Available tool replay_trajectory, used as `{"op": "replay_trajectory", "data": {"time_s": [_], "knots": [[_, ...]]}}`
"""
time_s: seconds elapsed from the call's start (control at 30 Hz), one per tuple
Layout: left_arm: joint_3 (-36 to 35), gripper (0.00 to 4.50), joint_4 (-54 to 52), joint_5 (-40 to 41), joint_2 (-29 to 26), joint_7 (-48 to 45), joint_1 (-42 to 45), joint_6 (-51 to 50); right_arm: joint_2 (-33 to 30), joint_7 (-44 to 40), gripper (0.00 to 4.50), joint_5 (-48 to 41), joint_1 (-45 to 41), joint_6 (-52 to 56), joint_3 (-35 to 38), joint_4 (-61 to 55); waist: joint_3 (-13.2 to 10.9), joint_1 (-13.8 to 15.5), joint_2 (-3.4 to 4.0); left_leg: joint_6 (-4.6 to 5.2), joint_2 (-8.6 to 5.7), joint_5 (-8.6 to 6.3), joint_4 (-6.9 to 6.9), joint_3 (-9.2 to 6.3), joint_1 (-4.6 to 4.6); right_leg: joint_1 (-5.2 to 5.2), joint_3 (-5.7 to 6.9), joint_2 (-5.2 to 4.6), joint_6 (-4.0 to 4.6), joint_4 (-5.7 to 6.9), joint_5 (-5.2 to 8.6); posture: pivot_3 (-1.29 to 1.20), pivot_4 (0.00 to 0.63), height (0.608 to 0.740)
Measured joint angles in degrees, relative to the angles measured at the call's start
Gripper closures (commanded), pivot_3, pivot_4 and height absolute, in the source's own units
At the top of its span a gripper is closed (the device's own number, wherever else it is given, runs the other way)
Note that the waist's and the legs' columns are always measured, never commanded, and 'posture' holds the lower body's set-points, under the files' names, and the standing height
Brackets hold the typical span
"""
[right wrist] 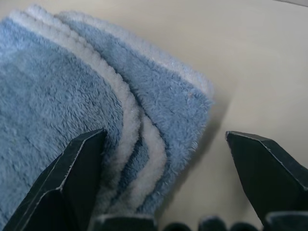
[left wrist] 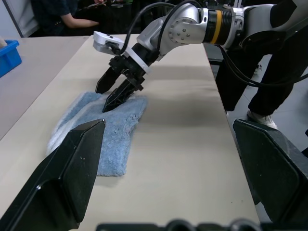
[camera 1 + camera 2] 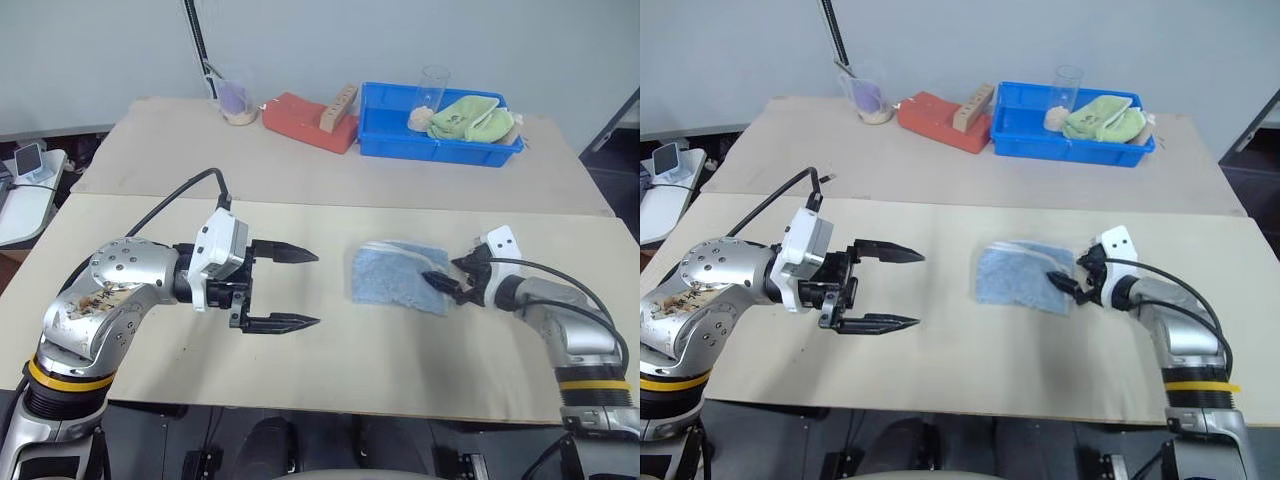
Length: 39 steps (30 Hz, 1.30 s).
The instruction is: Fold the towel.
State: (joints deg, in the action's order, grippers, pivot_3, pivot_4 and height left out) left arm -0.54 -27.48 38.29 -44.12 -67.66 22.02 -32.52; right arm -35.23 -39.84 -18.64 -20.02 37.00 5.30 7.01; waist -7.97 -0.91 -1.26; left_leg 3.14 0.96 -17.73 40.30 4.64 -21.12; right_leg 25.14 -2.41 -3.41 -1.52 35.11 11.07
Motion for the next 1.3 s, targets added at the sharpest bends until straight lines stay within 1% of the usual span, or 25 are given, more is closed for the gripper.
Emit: {"op": "replay_trajectory", "data": {"time_s": [0.2, 0.33, 0.37, 0.43, 0.53, 0.63, 0.7, 0.77, 0.83, 0.97, 1.03, 1.07, 1.13, 1.17, 1.2, 1.3], "knots": [[0.0, 0.0, -0.07, -0.42, 0.08, 1.68, -0.52, 0.83, 0.82, -0.01, 2.93, -1.14, -0.37, 2.0, 0.17, -0.28, 0.0, 0.09, 0.0, 0.0, 0.0, 0.0, 0.0, 0.0, 0.0, -0.01, 0.0, -0.02, 0.0, 0.0, 0.0, 0.0, 0.15, 0.717], [0.25, 0.0, -0.1, -0.42, 1.13, 2.83, -0.56, 1.57, 1.13, 0.22, 4.3, -2.48, -0.37, 2.67, 0.59, -0.94, 0.0, 0.11, 0.0, 0.0, 0.0, 0.0, 0.0, 0.0, 0.0, -0.01, -0.01, -0.03, 0.0, 0.0, 0.0, 0.0, 0.15, 0.717], [0.26, 0.0, -0.1, -0.37, 1.52, 3.12, -0.5, 1.58, 1.29, 0.51, 4.49, -2.94, -0.37, 2.81, 1.11, -0.93, 0.0, 0.11, 0.0, 0.0, 0.0, 0.0, 0.0, 0.0, 0.0, -0.01, -0.01, -0.03, 0.0, 0.0, 0.0, 0.0, 0.15, 0.717], [0.29, 0.0, -0.09, 0.08, 2.49, 3.47, -0.12, 1.63, 1.93, 1.97, 4.49, -3.11, -0.63, 2.72, 2.95, -0.7, 0.0, 0.12, 0.0, 0.0, -0.01, 0.0, 0.0, 0.0, -0.01, 0.0, -0.01, -0.04, 0.0, 0.0, 0.0, 0.0, 0.15, 0.717], [0.32, 0.0, -0.05, 0.19, 3.09, 3.7, 0.87, 1.63, 2.53, 6.4, 4.49, -3.72, -2.8, 0.97, 8.54, 2.44, 0.0, 0.23, 0.0, -0.01, -0.03, 0.01, 0.01, 0.02, -0.01, 0.0, -0.02, -0.04, 0.0, 0.0, -0.01, 0.0, 0.15, 0.717], [0.38, 0.0, 0.58, 0.16, 3.17, 3.71, 2.0, 1.63, 1.8, 10.9, 4.49, -3.94, -4.01, -0.85, 14.72, 6.63, 0.0, 0.53, 0.0, -0.01, -0.05, 0.01, 0.0, 0.02, -0.02, -0.01, 0.01, -0.04, 0.0, -0.03, -0.01, 0.0, 0.15, 0.717], [0.39, 0.0, 1.34, 0.12, 3.29, 3.76, 2.42, 1.65, 1.28, 13.03, 4.49, -3.84, -3.94, -0.8, 16.57, 9.09, 0.0, 0.34, 0.0, -0.01, -0.05, 0.01, -0.01, 0.04, -0.02, -0.01, 0.0, -0.03, 0.0, -0.03, -0.01, 0.0, 0.15, 0.717], [0.55, 0.0, 1.92, 0.07, 3.82, 3.92, 2.83, 1.66, 1.34, 14.22, 4.49, -3.76, -3.65, -0.09, 16.85, 11.16, 0.0, 0.15, 0.0, -0.01, -0.04, 0.01, -0.02, 0.04, -0.02, -0.01, -0.01, -0.03, 0.0, -0.02, -0.01, 0.0, 0.15, 0.717], [0.99, 0.0, 2.34, 0.02, 4.01, 3.97, 2.98, 1.67, 1.55, 15.05, 3.62, -3.28, -3.23, 0.15, 16.6, 12.66, 0.01, -0.22, 0.03, -0.02, -0.04, 0.01, -0.05, 0.05, -0.01, 0.0, -0.07, -0.01, 0.0, -0.01, -0.01, 0.0, 0.15, 0.717], [1.4, 0.0, 3.13, -0.7, 4.15, 4.63, 3.0, 1.94, 1.61, 16.55, 2.26, -3.0, -3.61, 0.15, 16.66, 12.76, 0.01, -0.31, 0.06, -0.02, -0.02, 0.01, -0.06, 0.05, 0.0, 0.01, -0.08, -0.01, 0.0, 0.0, 0.0, 0.0, 0.15, 0.717], [1.41, 0.0, 3.28, -1.37, 4.15, 5.51, 2.92, 2.21, 1.66, 17.29, 1.51, -3.19, -3.68, 0.15, 17.27, 12.3, 0.01, -0.18, 0.06, -0.02, -0.02, 0.01, -0.06, 0.05, -0.01, 0.01, -0.08, -0.01, 0.0, -0.01, 0.0, 0.0, 0.15, 0.717], [1.41, 0.0, 3.27, -1.74, 4.14, 5.89, 2.8, 2.3, 1.66, 17.56, 1.25, -3.6, -3.68, 0.16, 17.93, 11.87, 0.01, -0.13, 0.06, -0.01, -0.02, 0.01, -0.06, 0.05, -0.02, 0.01, -0.08, -0.02, 0.0, -0.02, 0.0, 0.0, 0.15, 0.717], [1.1, 0.0, 3.24, -2.55, 3.96, 7.19, 1.79, 2.4, 1.22, 17.45, 0.56, -4.37, -3.11, 0.5, 18.63, 9.09, 0.0, -0.07, 0.08, -0.01, -0.01, 0.01, -0.07, 0.05, -0.02, 0.01, -0.09, -0.04, -0.01, -0.03, 0.0, 0.0, 0.15, 0.717], [0.6, 0.0, 3.25, -3.34, 3.55, 8.3, 0.6, 2.4, 0.04, 16.8, 0.18, -4.82, -2.1, 0.62, 18.7, 6.54, -0.01, -0.03, 0.11, -0.01, -0.01, 0.0, -0.08, 0.05, -0.03, 0.03, -0.09, -0.04, -0.01, -0.03, 0.0, 0.0, 0.15, 0.717], [0.05, 0.0, 3.3, -4.3, 2.82, 9.25, -0.66, 2.38, -1.47, 15.71, 0.03, -5.11, -1.08, 0.61, 18.77, 4.45, -0.01, 0.0, 0.12, -0.01, -0.01, 0.0, -0.12, 0.04, -0.02, 0.04, -0.08, -0.04, -0.02, -0.03, 0.01, 0.0, 0.15, 0.717], [-2.96, 0.0, 3.64, -7.08, 0.25, 12.89, -4.4, 2.0, -7.73, 9.6, 0.03, -5.1, 2.58, -0.66, 18.53, -2.11, -0.02, 0.1, 0.12, -0.01, 0.01, 0.0, -0.18, 0.03, -0.01, 0.05, -0.06, -0.04, -0.03, -0.06, 0.01, 0.0, 0.15, 0.717]]}}
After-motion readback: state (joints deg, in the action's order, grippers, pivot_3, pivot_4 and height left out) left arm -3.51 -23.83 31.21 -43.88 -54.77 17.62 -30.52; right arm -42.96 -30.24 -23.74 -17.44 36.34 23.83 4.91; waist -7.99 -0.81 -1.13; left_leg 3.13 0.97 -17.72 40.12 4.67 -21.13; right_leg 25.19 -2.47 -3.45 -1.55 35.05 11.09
